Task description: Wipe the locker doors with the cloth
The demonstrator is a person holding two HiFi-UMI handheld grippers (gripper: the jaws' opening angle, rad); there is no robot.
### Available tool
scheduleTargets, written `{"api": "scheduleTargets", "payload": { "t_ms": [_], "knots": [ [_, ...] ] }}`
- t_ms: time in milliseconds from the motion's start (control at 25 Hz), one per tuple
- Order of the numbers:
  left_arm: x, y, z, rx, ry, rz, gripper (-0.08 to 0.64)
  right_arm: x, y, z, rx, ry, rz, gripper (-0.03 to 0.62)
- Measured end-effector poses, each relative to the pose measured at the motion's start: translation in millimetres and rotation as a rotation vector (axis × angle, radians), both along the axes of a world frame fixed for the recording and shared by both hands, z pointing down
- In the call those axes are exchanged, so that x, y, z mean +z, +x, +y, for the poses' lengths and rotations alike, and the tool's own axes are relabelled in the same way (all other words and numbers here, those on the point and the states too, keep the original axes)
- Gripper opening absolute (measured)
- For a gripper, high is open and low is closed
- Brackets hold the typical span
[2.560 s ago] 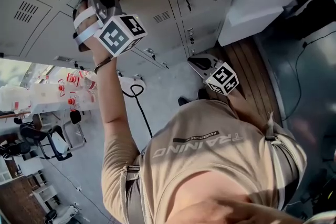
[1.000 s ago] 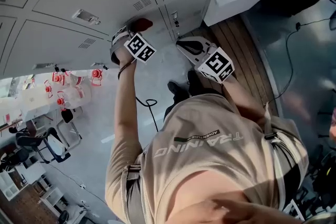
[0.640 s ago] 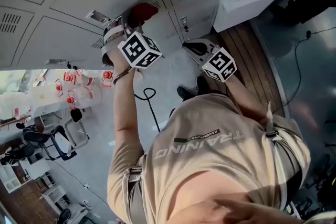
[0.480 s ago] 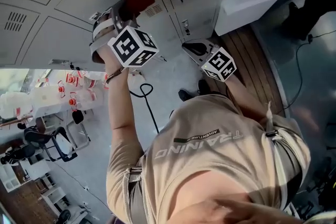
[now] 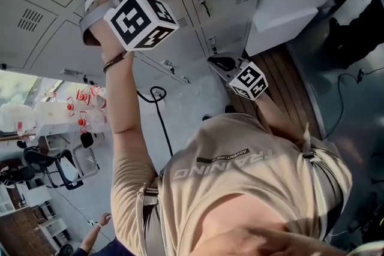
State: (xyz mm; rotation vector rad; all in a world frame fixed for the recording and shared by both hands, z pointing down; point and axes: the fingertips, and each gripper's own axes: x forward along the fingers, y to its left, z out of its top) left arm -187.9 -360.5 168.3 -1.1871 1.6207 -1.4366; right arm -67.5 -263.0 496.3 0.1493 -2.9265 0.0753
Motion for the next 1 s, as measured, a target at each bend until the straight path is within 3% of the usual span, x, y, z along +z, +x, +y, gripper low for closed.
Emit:
{"api": "scheduleTargets", "payload": {
  "t_ms": [360,640,1000],
  "knots": [
    [17,-4,-31,-0.042,0.001,-0.097,0.074,4,14,-25,0.021,-0.011,0.013,0.017],
    [66,-3,-37,-0.035,-0.059,-0.047,0.074,16,14,-45,0.008,-0.024,0.025,0.017],
    [178,-4,-36,-0.040,-0.202,0.027,0.074,37,12,-57,-0.018,-0.049,0.038,0.017]
  ]
}}
